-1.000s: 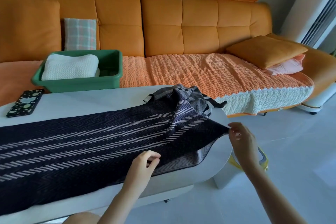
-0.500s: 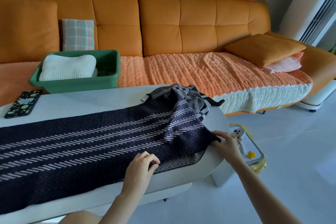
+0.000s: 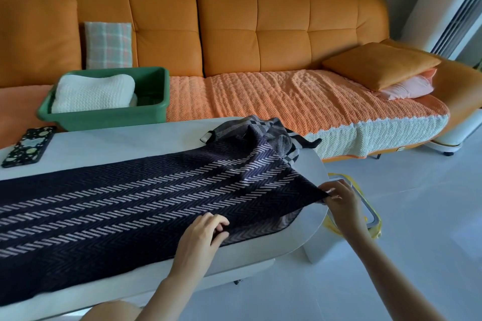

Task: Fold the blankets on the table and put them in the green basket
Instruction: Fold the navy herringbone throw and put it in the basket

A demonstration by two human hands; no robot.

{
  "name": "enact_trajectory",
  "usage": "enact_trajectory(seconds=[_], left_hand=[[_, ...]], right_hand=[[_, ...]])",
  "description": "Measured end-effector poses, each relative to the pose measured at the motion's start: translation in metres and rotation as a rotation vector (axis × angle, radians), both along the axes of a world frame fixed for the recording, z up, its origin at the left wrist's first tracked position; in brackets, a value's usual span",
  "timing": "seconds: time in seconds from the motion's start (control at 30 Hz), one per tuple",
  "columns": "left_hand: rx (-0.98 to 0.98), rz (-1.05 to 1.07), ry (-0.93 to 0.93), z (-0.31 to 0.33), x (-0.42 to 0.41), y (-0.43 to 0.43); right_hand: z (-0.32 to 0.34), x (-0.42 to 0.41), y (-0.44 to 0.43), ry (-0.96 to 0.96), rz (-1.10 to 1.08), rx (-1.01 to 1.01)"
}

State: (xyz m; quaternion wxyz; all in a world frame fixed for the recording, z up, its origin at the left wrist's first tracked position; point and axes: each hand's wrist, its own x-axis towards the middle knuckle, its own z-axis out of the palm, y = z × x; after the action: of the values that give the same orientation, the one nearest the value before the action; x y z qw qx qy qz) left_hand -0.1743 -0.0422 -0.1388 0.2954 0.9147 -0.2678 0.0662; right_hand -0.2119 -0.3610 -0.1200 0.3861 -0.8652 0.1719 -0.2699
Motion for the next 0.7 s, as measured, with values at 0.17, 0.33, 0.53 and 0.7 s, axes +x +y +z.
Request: enact_trajectory(seconds=[0.17,0.33,0.53,0.7], left_hand=[[0.106,-0.037,-0.096,0.002,0.005,-0.006],[0.119,-0.051,-0.182,0.005,0.006,-0.006],[0.127,-0.111,-0.194,0.006,0.003,0.001],[0.120,-0.063,-0.087,0.011,0.010,0.006]], right_hand=[[-0.007,0.003,-0.004,0.027,0.012,0.217],[0.000,0.002,-0.003,-0.092,0.002,0.459],[-0.001,-0.013,-0.009,-0.084,0.066,-0.132],[-0.018,-0.024,-0.021,0.253,0.087,-0.550]])
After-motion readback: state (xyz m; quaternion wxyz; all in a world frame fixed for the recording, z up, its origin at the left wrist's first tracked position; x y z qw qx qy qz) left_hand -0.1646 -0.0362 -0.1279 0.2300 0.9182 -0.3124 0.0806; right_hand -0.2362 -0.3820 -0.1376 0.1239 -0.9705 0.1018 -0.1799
